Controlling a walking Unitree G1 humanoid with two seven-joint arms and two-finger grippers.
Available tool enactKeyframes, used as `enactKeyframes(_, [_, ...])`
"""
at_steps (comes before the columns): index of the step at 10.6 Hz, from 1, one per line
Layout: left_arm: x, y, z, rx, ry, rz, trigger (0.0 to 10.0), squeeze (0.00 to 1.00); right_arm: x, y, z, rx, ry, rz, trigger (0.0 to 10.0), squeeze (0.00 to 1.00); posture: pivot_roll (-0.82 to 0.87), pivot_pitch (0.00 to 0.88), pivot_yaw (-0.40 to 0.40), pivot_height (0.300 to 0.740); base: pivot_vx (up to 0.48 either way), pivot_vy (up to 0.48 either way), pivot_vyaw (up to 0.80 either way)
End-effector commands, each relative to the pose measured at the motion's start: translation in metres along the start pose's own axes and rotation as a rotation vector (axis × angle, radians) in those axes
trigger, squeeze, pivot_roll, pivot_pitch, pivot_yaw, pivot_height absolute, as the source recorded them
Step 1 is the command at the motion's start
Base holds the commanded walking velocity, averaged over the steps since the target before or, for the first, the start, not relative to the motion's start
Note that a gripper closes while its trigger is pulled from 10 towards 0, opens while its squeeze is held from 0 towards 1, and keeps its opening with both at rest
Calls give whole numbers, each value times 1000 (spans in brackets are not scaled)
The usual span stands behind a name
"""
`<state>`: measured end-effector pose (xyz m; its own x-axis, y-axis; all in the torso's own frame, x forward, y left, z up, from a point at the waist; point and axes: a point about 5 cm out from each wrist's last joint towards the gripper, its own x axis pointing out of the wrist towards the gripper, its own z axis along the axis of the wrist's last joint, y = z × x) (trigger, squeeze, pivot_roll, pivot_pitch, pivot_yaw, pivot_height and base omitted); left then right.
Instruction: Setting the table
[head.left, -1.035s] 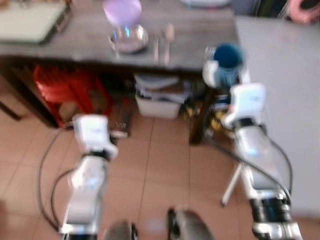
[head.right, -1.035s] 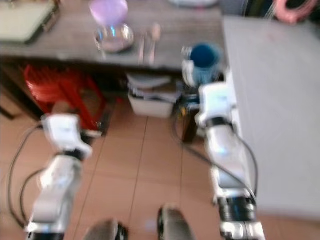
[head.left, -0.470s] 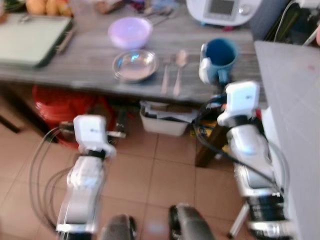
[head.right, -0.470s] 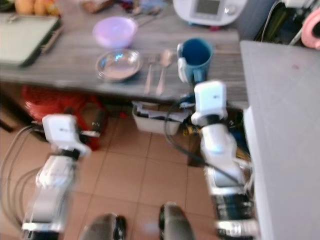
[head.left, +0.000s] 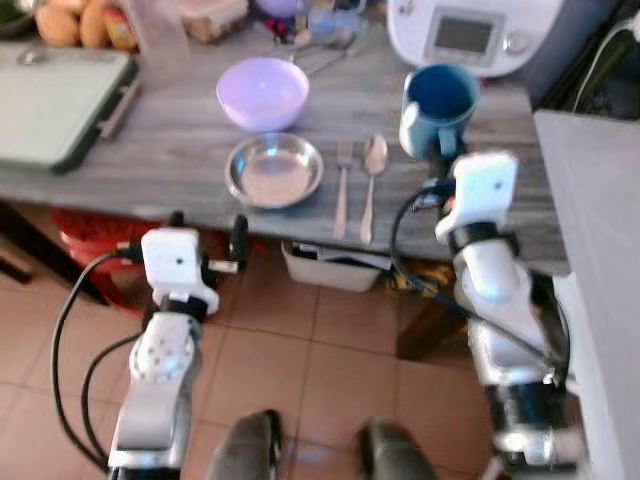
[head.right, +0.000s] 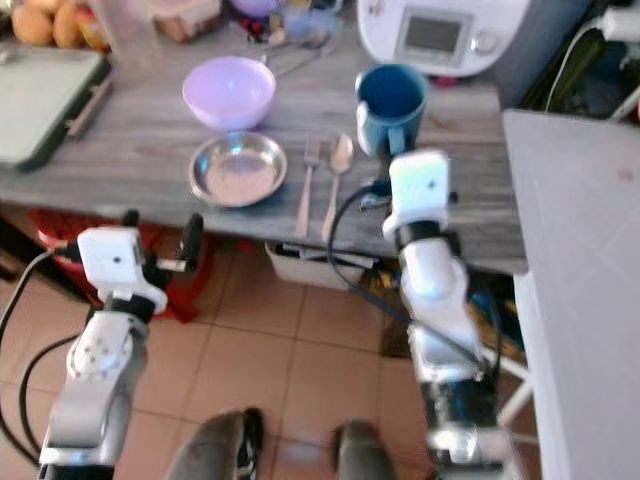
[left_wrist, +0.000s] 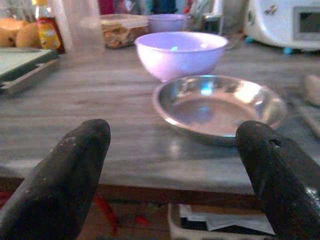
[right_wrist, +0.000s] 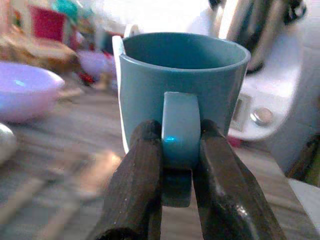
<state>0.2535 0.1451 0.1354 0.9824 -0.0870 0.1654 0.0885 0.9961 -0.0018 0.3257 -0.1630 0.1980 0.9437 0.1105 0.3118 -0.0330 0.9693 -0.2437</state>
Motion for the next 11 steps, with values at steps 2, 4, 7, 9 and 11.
enactKeyframes(2, [-10, 4, -3, 18, 31, 8, 10000, 0, 13, -23, 9, 0, -40, -55, 10000, 0, 28, 205, 7, 740, 0, 0, 0])
enactKeyframes(4, [-14, 7, 0, 29, 33, 12, 10000, 0, 22, -26, 14, 5, -55, -72, 10000, 0, 46, 219, 13, 740, 0, 0, 772])
enactKeyframes(7, [-22, 9, 3, 41, 56, 3, 10000, 0, 44, -34, 18, 20, -71, -45, 10000, 0, 69, 258, 32, 740, 0, 0, 0])
enactKeyframes(9, [-29, 14, 8, 66, 73, -3, 10000, 0, 56, -41, 18, 15, -59, -62, 10000, 0, 100, 290, 51, 740, 0, 0, 0])
enactKeyframes(11, [-32, 13, 14, 56, 58, -25, 10000, 0, 59, -43, 22, 12, -91, -96, 10000, 0, 110, 293, 53, 740, 127, 0, 0])
